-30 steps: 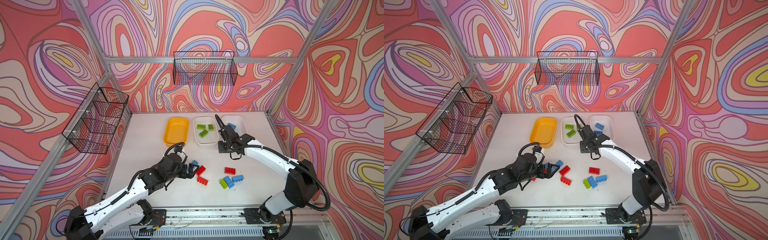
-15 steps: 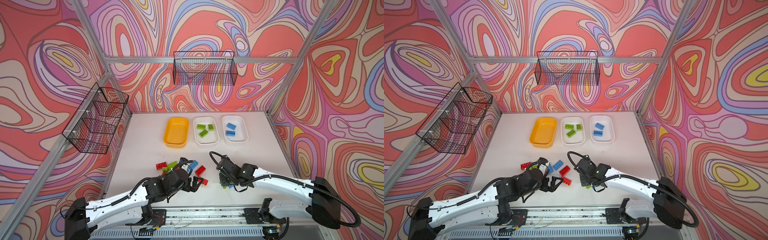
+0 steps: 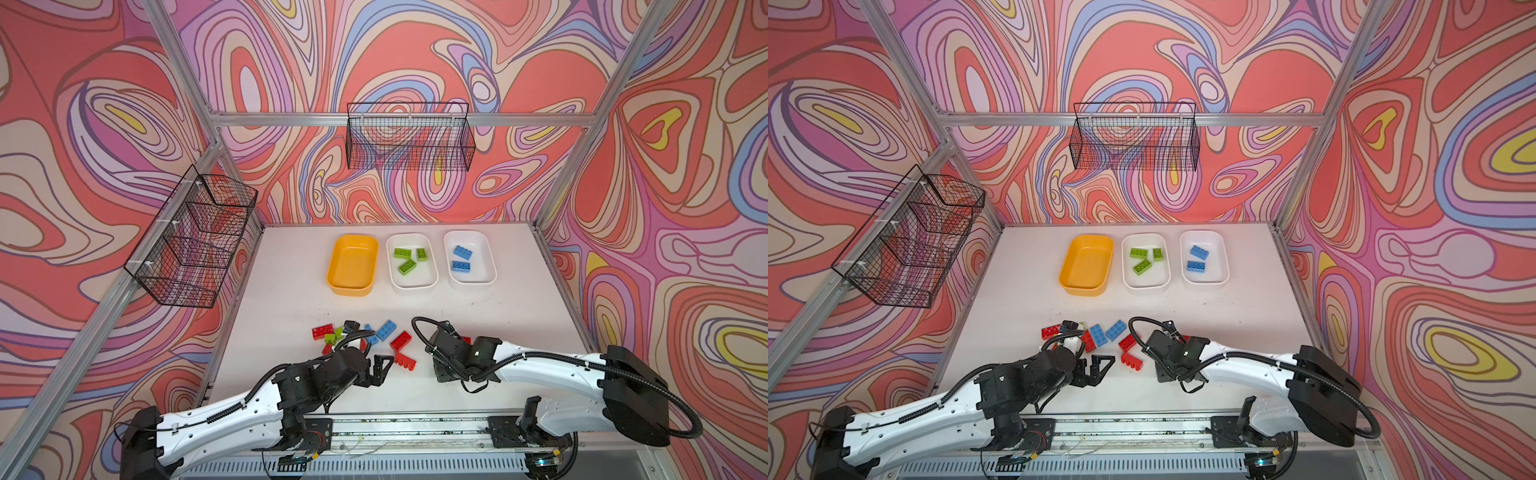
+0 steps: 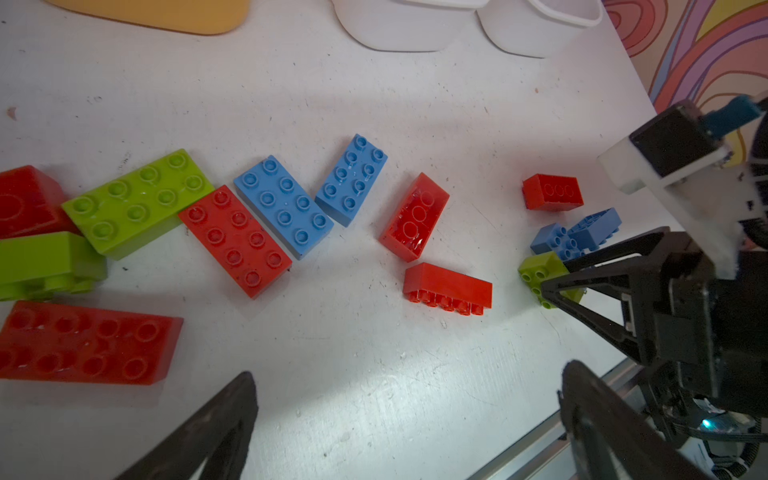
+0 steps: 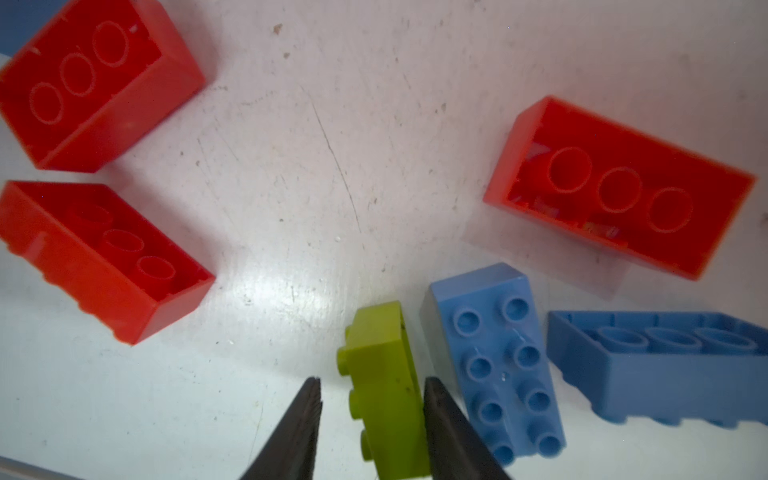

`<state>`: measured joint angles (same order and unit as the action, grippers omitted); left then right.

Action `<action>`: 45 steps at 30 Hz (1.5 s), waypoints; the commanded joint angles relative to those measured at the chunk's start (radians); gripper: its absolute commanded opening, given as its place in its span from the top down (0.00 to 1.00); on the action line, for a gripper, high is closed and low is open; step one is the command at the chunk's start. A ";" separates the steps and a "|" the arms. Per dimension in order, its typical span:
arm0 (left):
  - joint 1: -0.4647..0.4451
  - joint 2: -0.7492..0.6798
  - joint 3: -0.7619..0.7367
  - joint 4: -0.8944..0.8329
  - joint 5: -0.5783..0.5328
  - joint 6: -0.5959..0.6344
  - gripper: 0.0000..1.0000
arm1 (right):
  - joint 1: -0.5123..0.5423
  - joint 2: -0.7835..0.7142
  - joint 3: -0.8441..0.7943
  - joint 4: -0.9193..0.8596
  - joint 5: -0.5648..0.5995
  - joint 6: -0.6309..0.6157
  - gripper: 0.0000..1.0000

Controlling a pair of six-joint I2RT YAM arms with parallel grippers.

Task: Sort the legos into containers by color
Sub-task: 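Move the right gripper back to the pile and grasp another lime-green brick, then carry the green brick with the right gripper and drop it into the middle white tub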

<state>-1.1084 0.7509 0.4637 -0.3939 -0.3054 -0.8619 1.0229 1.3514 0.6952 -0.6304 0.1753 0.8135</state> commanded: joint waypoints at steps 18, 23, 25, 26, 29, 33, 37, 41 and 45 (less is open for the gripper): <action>-0.005 -0.019 0.043 -0.174 -0.146 0.006 0.00 | -0.014 0.208 0.232 -0.019 0.077 -0.042 0.85; -0.005 0.025 0.124 -0.209 -0.188 0.046 0.00 | -0.153 0.217 0.359 -0.011 0.064 -0.134 0.87; -0.003 0.043 0.140 -0.219 -0.204 0.060 0.00 | -0.221 0.236 0.430 0.000 0.043 -0.189 0.87; -0.003 0.053 0.151 -0.221 -0.213 0.068 0.00 | -0.252 0.257 0.469 0.001 0.033 -0.216 0.87; 0.011 0.080 0.184 -0.244 -0.238 0.075 0.00 | -0.339 0.345 0.603 0.005 -0.003 -0.285 0.87; 0.107 0.102 0.214 -0.254 -0.189 0.093 0.00 | -0.423 0.488 0.786 0.006 -0.057 -0.338 0.87; 0.266 0.109 0.200 -0.214 -0.050 0.128 0.00 | -0.482 0.642 0.973 -0.023 -0.065 -0.386 0.84; 0.380 0.146 0.187 -0.187 0.034 0.155 0.00 | -0.529 0.794 1.107 -0.039 -0.076 -0.400 0.83; 0.468 0.199 0.172 -0.155 0.102 0.176 0.00 | -0.540 0.899 1.196 -0.047 -0.076 -0.411 0.78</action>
<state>-0.6765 0.9276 0.6521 -0.5720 -0.2787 -0.7136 0.4850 2.2032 1.8454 -0.6392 0.1101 0.4305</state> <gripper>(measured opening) 0.999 0.236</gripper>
